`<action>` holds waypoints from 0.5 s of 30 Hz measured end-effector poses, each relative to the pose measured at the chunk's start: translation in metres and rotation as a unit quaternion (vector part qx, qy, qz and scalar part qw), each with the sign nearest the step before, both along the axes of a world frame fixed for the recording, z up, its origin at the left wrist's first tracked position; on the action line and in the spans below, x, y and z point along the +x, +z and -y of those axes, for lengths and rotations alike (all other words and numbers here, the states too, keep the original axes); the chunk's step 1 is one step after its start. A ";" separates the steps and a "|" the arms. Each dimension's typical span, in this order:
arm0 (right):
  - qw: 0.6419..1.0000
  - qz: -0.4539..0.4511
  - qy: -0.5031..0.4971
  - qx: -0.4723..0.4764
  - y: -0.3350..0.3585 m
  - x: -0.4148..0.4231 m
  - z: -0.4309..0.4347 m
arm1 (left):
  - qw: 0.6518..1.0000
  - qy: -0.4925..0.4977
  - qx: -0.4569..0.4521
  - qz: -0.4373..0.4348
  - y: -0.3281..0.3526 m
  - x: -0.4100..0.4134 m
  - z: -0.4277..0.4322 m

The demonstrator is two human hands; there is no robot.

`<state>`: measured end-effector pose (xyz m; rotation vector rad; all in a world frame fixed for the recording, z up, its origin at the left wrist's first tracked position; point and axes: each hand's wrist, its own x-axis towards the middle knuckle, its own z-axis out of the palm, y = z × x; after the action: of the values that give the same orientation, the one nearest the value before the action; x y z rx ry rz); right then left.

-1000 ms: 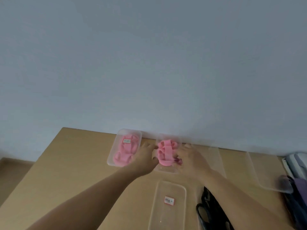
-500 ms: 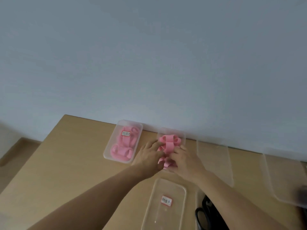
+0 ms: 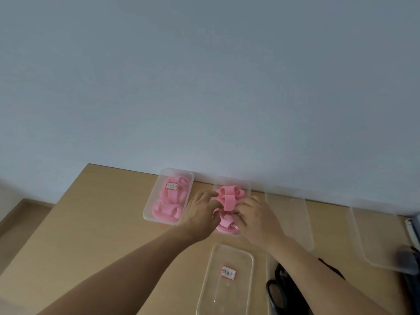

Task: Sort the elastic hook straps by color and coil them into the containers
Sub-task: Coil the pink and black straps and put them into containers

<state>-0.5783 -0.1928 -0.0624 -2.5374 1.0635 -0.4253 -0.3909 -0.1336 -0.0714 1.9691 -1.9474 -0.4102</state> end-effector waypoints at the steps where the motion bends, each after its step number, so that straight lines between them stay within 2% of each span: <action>1: 1.000 0.007 -0.024 -0.003 0.003 -0.001 -0.003 | 1.000 0.011 0.001 -0.020 0.002 0.001 -0.001; 4: 0.996 -0.015 -0.084 0.003 0.009 0.000 -0.020 | 0.997 0.034 0.000 -0.064 0.006 0.003 -0.010; 9: 0.987 -0.057 -0.149 0.035 0.007 0.002 -0.065 | 0.996 -0.008 -0.020 -0.081 -0.004 0.007 -0.043; 15: 0.949 -0.117 -0.270 0.117 -0.008 0.003 -0.121 | 0.990 -0.032 0.008 -0.134 -0.024 0.005 -0.075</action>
<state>-0.5755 -0.0722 -0.0706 -2.0977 1.7906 -0.1172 -0.3862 -0.0588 -0.0957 1.7595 -1.8441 -0.6729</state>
